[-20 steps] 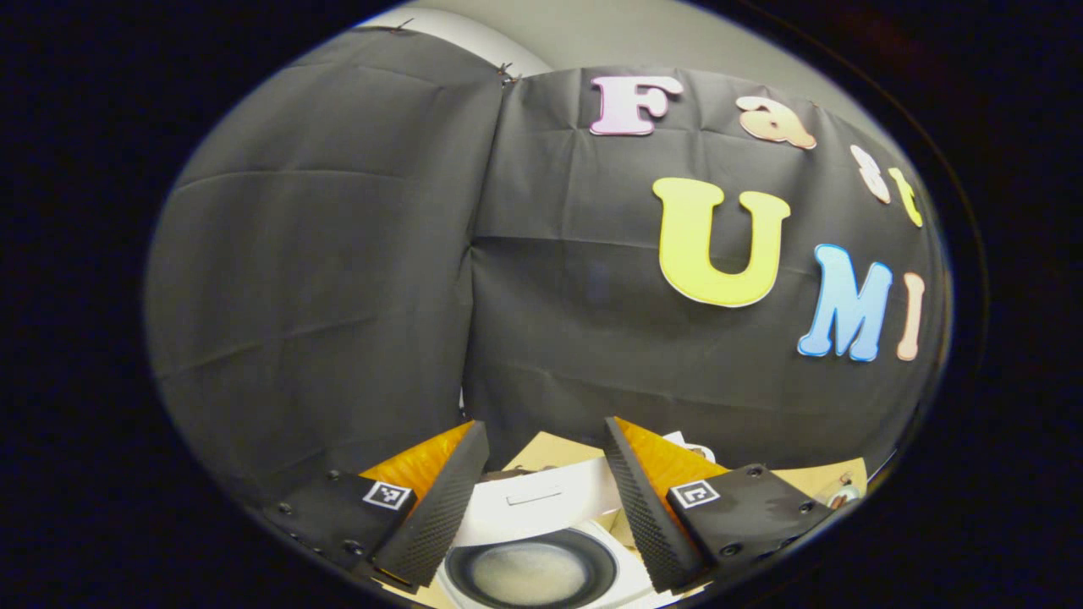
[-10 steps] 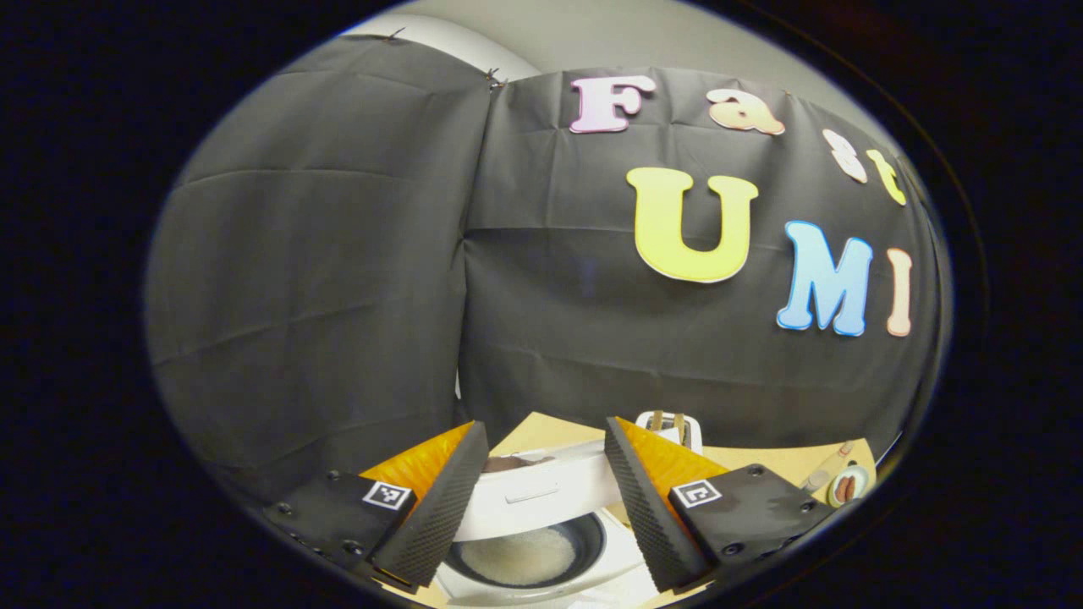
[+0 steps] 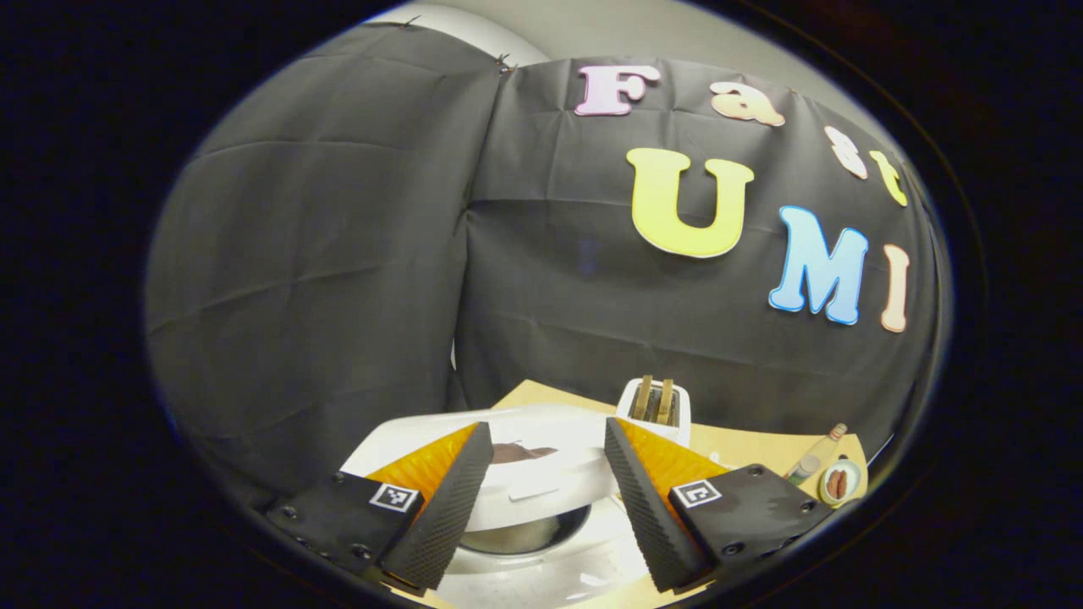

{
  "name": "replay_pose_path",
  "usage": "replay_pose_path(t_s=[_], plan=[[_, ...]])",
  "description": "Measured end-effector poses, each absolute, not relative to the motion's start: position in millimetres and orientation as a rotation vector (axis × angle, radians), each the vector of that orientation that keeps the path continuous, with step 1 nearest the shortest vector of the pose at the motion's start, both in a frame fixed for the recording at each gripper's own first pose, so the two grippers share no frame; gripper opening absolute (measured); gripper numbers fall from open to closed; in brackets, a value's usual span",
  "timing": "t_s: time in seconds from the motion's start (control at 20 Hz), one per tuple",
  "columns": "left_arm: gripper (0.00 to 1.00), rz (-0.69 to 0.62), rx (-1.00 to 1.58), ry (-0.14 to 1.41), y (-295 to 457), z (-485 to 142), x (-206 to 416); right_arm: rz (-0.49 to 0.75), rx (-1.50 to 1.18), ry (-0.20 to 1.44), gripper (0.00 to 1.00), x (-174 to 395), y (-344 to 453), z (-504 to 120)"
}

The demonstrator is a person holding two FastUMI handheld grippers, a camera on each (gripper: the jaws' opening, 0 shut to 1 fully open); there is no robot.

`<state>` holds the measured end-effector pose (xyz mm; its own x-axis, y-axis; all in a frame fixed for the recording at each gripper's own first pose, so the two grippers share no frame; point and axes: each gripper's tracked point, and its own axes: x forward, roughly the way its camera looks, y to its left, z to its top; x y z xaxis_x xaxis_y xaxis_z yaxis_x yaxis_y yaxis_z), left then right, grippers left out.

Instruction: Close the left gripper, press the button to open the rice cooker; take a wooden spoon from the chopstick holder with the right hand, scoop a spoonful of rice and pour it into the rice cooker, then put the wooden spoon back into the chopstick holder.

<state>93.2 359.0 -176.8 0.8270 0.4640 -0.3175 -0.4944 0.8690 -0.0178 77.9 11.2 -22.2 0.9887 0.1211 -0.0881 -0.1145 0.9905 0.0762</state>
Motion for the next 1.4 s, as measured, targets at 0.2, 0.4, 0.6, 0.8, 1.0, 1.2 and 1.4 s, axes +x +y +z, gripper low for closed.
replay_pose_path(t_s=[0.2, 0.4, 0.6, 0.8, 1.0, 1.2, 1.4], plan=[[0.94, 0.526, -0.086, 0.347, 352.0, -199.2, 86.6, 0.106, 0.073, 0.102, 0.99, 75.2, 6.7, -25.0], [0.94, 0.538, -0.073, 0.390, 345.1, -208.1, 73.3, 0.101, 0.070, 0.110, 0.99, 74.3, 5.8, -28.5], [0.93, 0.527, -0.080, 0.446, 341.9, -222.8, 70.5, 0.100, 0.074, 0.115, 0.99, 72.1, 7.7, -30.3], [0.92, 0.516, -0.082, 0.500, 340.5, -240.4, 73.5, 0.106, 0.079, 0.120, 0.99, 71.6, 10.5, -31.1], [0.92, 0.512, -0.096, 0.530, 339.4, -249.6, 72.3, 0.109, 0.081, 0.120, 0.99, 70.7, 11.9, -29.3], [0.89, 0.506, -0.080, 0.580, 337.6, -266.0, 72.6, 0.107, 0.081, 0.128, 0.99, 71.5, 10.9, -32.2], [0.93, 0.519, -0.104, 0.627, 343.5, -289.5, 74.8, 0.095, 0.081, 0.126, 0.99, 71.1, 10.1, -32.2]])
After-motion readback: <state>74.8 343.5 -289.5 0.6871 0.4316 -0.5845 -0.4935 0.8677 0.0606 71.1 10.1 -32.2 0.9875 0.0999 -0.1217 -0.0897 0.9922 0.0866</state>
